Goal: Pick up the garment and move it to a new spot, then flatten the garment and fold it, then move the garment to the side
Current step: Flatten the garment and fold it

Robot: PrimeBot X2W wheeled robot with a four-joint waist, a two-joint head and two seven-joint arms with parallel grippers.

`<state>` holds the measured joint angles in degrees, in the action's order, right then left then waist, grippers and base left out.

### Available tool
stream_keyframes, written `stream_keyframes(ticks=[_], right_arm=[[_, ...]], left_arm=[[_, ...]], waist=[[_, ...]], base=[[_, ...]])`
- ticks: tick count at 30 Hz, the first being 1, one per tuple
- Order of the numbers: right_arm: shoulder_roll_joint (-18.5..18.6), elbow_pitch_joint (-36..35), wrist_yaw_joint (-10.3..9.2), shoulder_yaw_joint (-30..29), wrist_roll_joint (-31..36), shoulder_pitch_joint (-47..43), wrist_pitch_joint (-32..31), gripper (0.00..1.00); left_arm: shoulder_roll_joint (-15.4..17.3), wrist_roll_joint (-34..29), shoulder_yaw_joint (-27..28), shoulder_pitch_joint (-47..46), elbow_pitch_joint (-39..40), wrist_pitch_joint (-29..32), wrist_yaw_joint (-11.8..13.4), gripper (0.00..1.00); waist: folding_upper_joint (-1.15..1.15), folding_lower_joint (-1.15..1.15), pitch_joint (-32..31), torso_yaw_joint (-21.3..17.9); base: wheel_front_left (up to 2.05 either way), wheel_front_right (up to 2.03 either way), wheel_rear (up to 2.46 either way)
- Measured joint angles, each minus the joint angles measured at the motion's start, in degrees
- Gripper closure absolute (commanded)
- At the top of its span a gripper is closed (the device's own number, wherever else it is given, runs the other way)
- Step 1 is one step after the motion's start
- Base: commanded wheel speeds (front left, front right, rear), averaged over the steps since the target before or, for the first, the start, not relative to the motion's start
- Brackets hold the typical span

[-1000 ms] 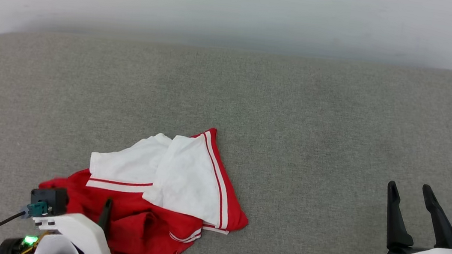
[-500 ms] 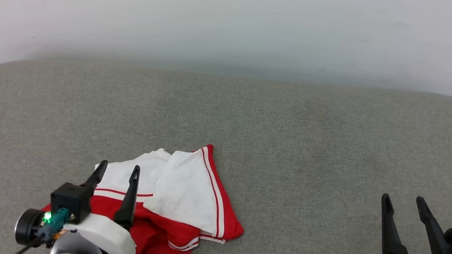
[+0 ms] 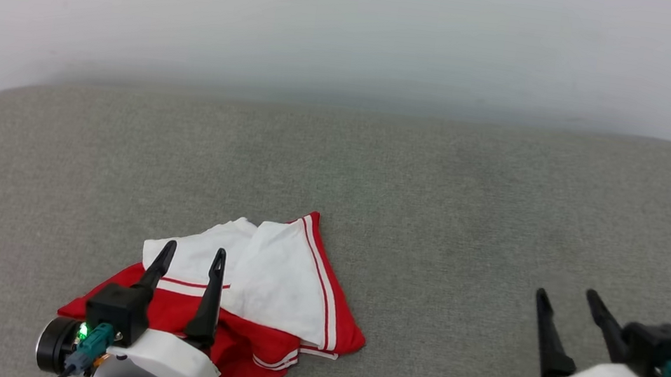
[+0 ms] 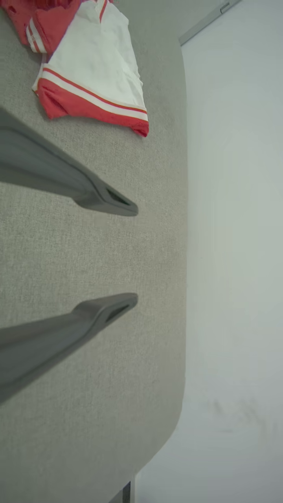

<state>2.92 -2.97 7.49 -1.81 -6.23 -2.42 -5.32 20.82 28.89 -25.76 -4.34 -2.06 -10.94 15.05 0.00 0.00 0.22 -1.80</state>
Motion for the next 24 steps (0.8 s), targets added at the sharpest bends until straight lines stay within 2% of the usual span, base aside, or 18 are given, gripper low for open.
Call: stream_keyframes(ticks=[7, 9, 10, 12, 19, 23, 24], right_arm=[[0.7, 9.3, 0.01, 7.0, -1.9, 8.7, -7.9, 0.0], [1.4, 11.9, 0.01, 10.8, -3.5, 11.3, -11.1, 0.0], [2.7, 15.6, 0.01, 16.8, -6.2, 15.4, -15.7, 0.0], [3.5, 17.9, 0.01, 20.9, -8.2, 17.7, -18.6, 0.0], [4.9, 25.8, 0.01, 31.1, -14.4, 25.0, -23.6, 0.0], [5.1, 30.6, 0.02, 33.8, -16.8, 28.5, -25.2, 0.0], [4.9, 31.8, 0.02, 34.1, -17.3, 29.2, -25.8, 0.53]], left_arm=[[-0.5, -0.1, 0.4, -2.3, 0.9, -0.8, 0.1, 0.0], [-0.9, -0.2, 0.4, -3.3, 0.8, -0.9, 0.0, 0.0], [-1.2, -0.4, 0.5, -4.5, 0.4, -1.4, -0.4, 0.0], [-1.5, -0.4, 0.5, -5.2, 0.1, -1.8, -0.5, 0.0], [-2.6, -0.4, 0.4, -7.5, -1.6, -2.6, -1.5, 0.0], [-3.0, -0.4, 0.4, -7.9, -2.7, -2.9, -1.8, 0.0], [-3.0, -0.4, 0.5, -7.9, -2.9, -3.0, -1.8, 0.0]], waist=[[0.0, 0.01, 3.5, 2.1], [0.0, 0.01, 4.7, 2.9], [0.0, 0.01, 6.5, 4.1], [0.0, 0.01, 7.7, 4.8], [0.0, 0.01, 11.4, 7.3], [0.0, 0.0, 12.4, 8.2], [0.0, 0.01, 12.5, 8.3]], base=[[0.0, 0.0, 0.0], [0.0, 0.0, 0.0], [0.0, 0.0, 0.0], [0.0, 0.0, 0.0], [0.0, 0.0, 0.0], [0.0, 0.0, 0.0], [0.0, 0.0, 0.0]])
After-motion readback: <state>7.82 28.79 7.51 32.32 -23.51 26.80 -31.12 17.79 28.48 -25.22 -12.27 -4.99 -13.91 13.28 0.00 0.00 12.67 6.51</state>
